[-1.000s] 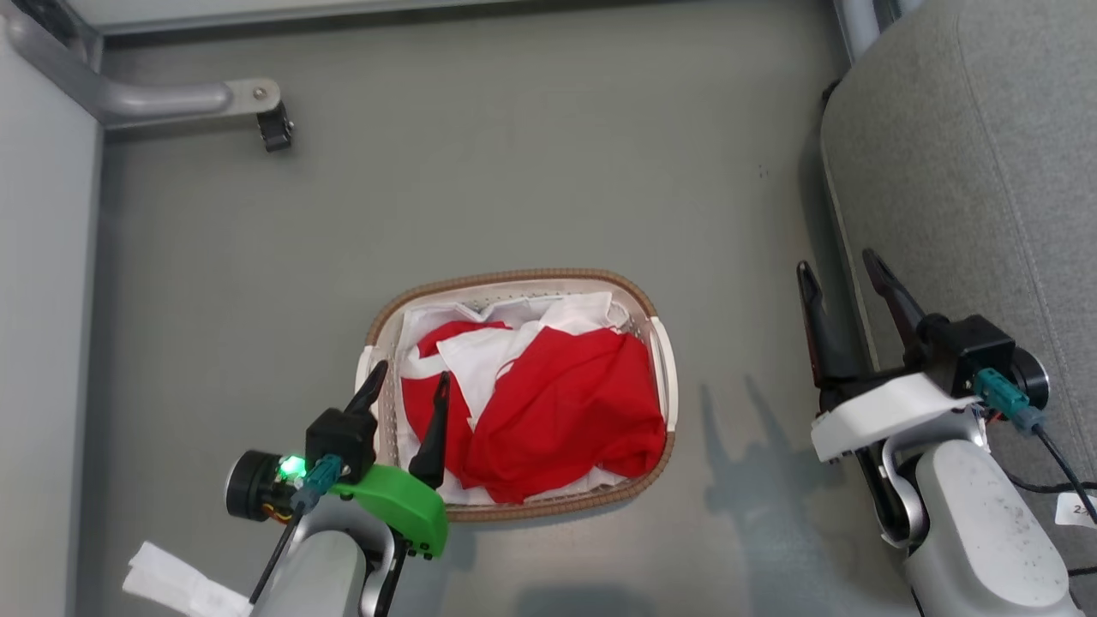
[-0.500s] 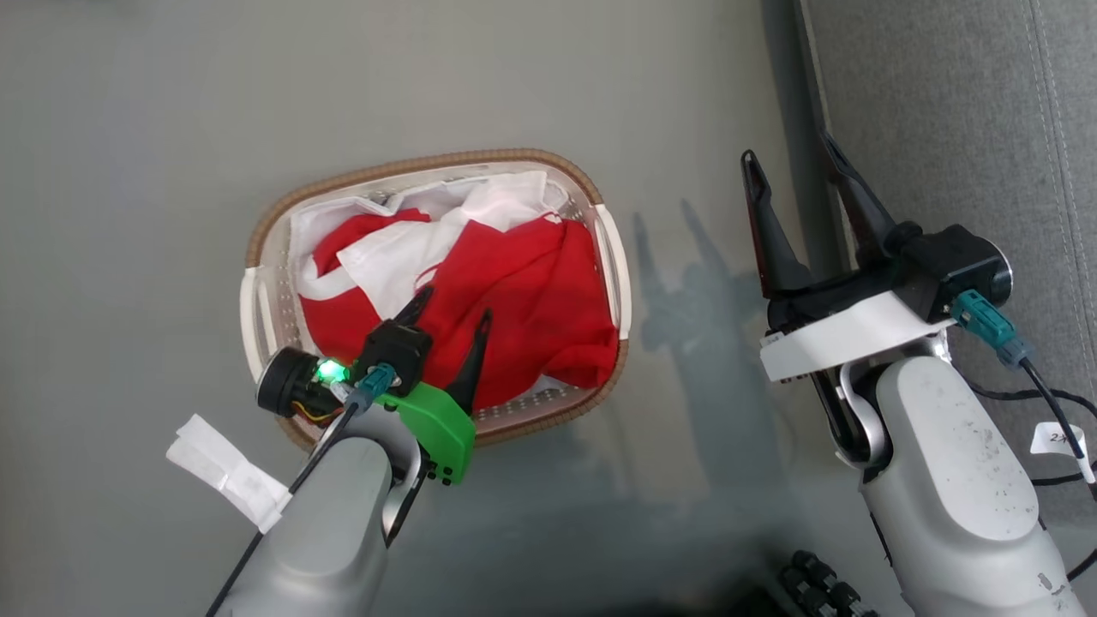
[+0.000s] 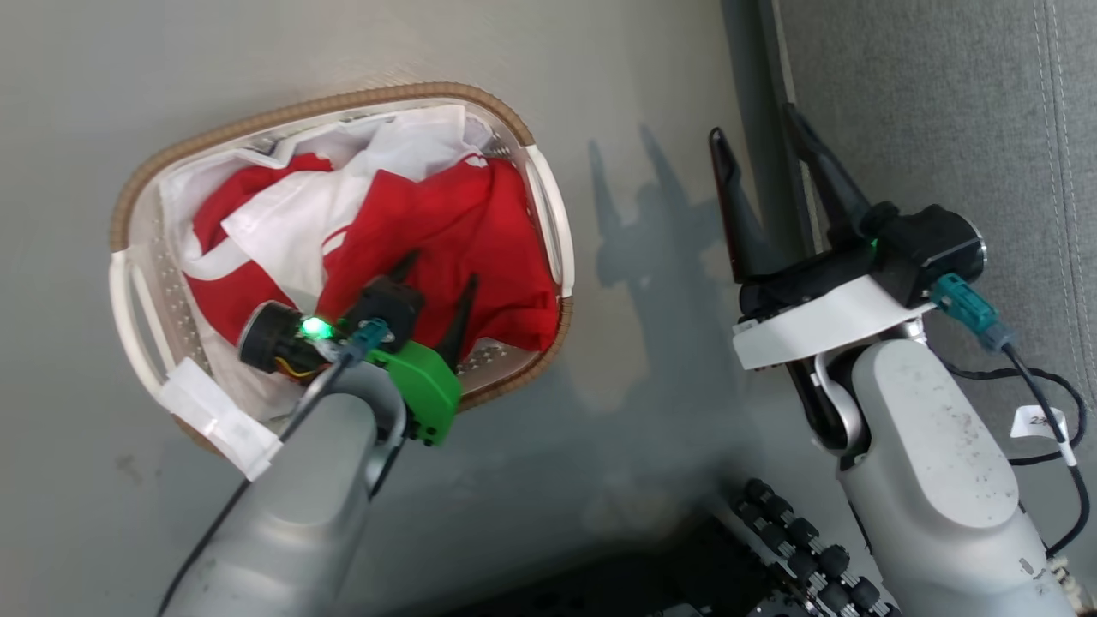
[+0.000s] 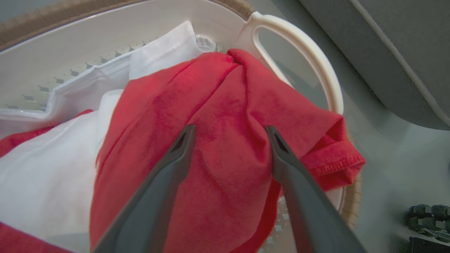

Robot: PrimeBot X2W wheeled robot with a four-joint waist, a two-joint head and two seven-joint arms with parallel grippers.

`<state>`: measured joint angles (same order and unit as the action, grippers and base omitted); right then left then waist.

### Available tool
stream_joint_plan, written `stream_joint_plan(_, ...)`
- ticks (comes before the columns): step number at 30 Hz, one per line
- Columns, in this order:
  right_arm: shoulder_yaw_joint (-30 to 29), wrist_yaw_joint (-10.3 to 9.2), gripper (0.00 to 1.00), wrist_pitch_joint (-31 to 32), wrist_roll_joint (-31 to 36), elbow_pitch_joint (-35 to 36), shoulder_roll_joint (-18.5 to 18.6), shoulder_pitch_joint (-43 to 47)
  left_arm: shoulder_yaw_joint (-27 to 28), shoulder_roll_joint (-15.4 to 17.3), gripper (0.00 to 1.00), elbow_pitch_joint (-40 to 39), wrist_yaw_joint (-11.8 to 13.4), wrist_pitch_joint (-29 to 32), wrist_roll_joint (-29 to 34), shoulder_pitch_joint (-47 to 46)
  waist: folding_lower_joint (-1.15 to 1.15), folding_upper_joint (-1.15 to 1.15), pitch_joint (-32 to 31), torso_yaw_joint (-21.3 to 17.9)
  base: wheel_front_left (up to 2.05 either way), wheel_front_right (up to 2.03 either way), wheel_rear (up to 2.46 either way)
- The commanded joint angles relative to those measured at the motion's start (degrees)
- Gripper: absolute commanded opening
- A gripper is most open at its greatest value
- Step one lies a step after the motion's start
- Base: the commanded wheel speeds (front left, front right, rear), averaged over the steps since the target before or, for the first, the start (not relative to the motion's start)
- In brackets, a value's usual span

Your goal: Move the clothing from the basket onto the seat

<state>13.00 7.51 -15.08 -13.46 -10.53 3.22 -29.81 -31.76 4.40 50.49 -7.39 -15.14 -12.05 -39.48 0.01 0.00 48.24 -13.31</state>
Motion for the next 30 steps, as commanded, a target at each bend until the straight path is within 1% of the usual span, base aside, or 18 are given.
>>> stream_joint_plan(1, 0.56, -0.04, 1.0, -0.14, -0.25, -0.33, -0.06, -0.46, 0.38, 1.04, 1.0, 1.05, -0.11, -0.02, 0.3, -1.49, -0.01, 0.0, 1.99, -1.87, 0.0, 0.0, 0.0)
stream_joint_plan(3, 0.97, -0.04, 1.0, -0.14, -0.49, -0.41, -0.04, -0.85, 0.86, 1.37, 1.0, 2.45, 0.01, -0.02, 0.86, -2.1, -0.01, 0.0, 2.41, -2.27, 0.0, 0.0, 0.0)
stream_joint_plan(6, 1.12, -0.04, 1.0, -0.14, -0.78, -0.5, -0.15, -1.08, 1.4, 2.05, 1.0, 5.5, 1.01, -0.02, 1.64, -2.66, -0.01, 0.0, 2.82, -2.74, 0.0, 0.0, 0.0)
stream_joint_plan(11, 1.43, -0.04, 1.0, -0.14, -0.91, -0.62, -0.23, -0.97, 2.59, 1.55, 1.0, 9.61, 2.46, -0.02, 1.44, -3.64, -0.01, 0.0, 3.27, -3.03, 0.0, 0.0, 0.0)
stream_joint_plan(14, 1.87, -0.04, 1.0, -0.14, -1.35, -0.83, -0.23, -0.83, 2.91, 1.41, 1.0, 12.02, 2.92, 0.01, 1.41, -4.24, -0.01, 0.0, 3.4, -3.05, 0.0, 0.0, 0.0)
stream_joint_plan(19, 2.57, -0.04, 1.0, -0.14, -2.01, -0.94, -0.21, -0.67, 2.84, 0.64, 1.0, 18.67, 2.45, 0.24, 0.41, -5.89, -0.01, 0.0, 3.3, -3.11, 0.0, 0.0, 0.0)
stream_joint_plan(20, 2.7, -0.04, 1.0, -0.14, -2.18, -1.0, -0.22, -0.73, 2.77, 0.44, 0.96, 19.55, 2.33, 0.22, 0.26, -6.35, -0.01, 0.0, 3.27, -3.11, 0.0, 0.0, 0.0)
stream_joint_plan(21, 2.79, -0.04, 1.0, -0.14, -2.25, -1.05, -0.22, -0.78, 2.73, 0.34, 0.78, 20.04, 2.25, 0.22, 0.13, -6.55, -0.01, 0.0, 3.22, -3.12, 0.0, 0.0, 0.0)
stream_joint_plan(22, 2.86, -0.04, 1.0, -0.14, -2.23, -1.17, -0.21, -0.82, 2.57, 0.21, 0.42, 20.53, 2.09, 0.19, 0.04, -6.79, -0.01, 0.0, 3.12, -3.11, 0.0, 0.0, 0.0)
stream_joint_plan(23, 2.9, -0.04, 1.0, -0.14, -2.24, -1.26, -0.21, -0.81, 2.42, 0.1, 0.12, 20.87, 1.98, 0.17, 0.02, -6.99, -0.01, 0.0, 2.97, -3.09, 0.0, 0.0, 0.0)
stream_joint_plan(24, 2.91, -0.04, 1.0, -0.14, -2.27, -1.4, -0.22, -0.73, 2.32, -0.03, 0.0, 21.18, 1.89, 0.15, -0.12, -7.13, -0.01, 0.0, 2.73, -3.04, 0.0, 0.0, 0.0)
stream_joint_plan(30, 2.71, -0.04, 1.0, -0.14, -2.42, -2.11, -0.21, -0.09, 2.03, -0.51, 0.0, 22.12, 1.3, 0.05, -0.98, -6.02, -0.01, 0.0, -0.1, -2.7, 0.0, 0.0, 0.0)
